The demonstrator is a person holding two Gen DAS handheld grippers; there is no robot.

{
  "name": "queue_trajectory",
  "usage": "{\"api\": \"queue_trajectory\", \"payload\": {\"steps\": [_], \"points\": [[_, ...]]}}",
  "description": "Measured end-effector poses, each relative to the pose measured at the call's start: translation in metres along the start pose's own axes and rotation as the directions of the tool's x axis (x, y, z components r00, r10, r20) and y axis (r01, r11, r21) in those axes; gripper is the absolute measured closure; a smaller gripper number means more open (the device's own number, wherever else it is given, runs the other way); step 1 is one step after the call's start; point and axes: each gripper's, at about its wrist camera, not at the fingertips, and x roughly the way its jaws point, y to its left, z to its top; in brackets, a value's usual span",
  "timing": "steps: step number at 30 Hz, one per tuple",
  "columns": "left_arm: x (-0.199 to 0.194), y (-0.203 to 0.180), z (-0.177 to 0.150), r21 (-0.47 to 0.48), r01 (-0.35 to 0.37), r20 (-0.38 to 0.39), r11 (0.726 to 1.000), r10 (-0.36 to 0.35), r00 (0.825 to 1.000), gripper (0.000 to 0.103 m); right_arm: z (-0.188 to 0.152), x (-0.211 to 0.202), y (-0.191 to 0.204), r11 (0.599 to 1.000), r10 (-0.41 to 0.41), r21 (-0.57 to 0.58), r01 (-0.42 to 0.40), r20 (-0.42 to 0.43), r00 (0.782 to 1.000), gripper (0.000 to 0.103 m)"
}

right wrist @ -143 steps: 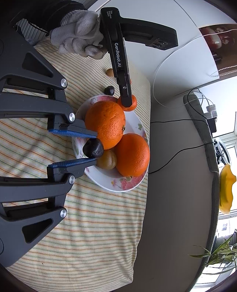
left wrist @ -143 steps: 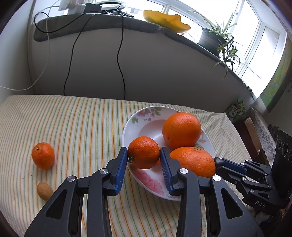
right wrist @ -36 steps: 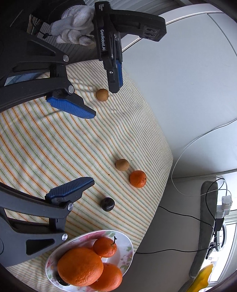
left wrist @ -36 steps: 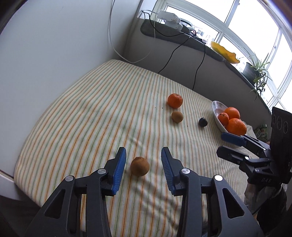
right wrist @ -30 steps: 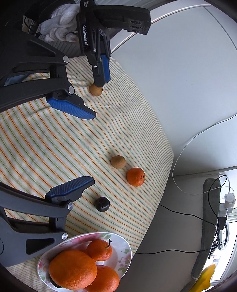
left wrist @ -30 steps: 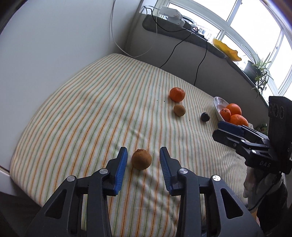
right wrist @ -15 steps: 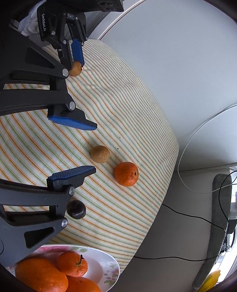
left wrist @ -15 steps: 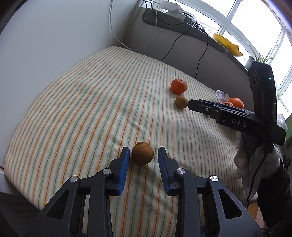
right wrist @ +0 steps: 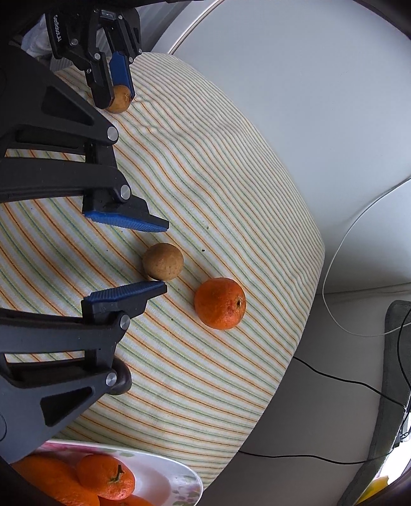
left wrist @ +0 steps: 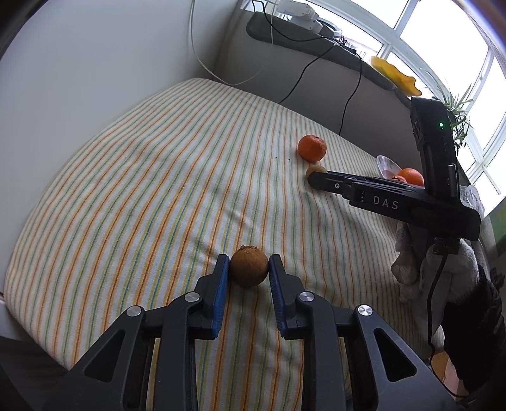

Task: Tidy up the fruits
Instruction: 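Grasp a brown kiwi with the left gripper while the right grasps the other kiwi, then carry both kiwis with the left and right grippers over the plate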

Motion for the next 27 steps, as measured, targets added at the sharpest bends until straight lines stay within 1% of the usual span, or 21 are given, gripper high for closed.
{"api": "queue_trajectory", "payload": {"steps": [3,9,20,27], "points": [[0.000,-0.001,0.000,0.001,-0.002,0.001,1.000,0.002,1.000,0.079,0.002,0.004,-0.001,1.000,0.001,0.009,-0.001,0.000,1.000,0.076],[0.000,-0.002,0.001,-0.002,-0.001,0.004,1.000,0.001,1.000,0.080,-0.001,0.002,-0.004,1.000,0.011,0.015,-0.011,0.010,1.000,0.077],[-0.001,-0.012,0.008,0.013,0.025,0.014,1.000,-0.025,1.000,0.080,-0.015,-0.034,-0.012,0.998,0.039,0.051,-0.042,0.072,0.997,0.077],[0.001,-0.028,0.015,0.036,0.050,0.024,0.998,-0.051,0.998,0.080,-0.031,-0.064,-0.026,0.996,0.030,0.077,-0.040,0.115,0.993,0.077]]}}
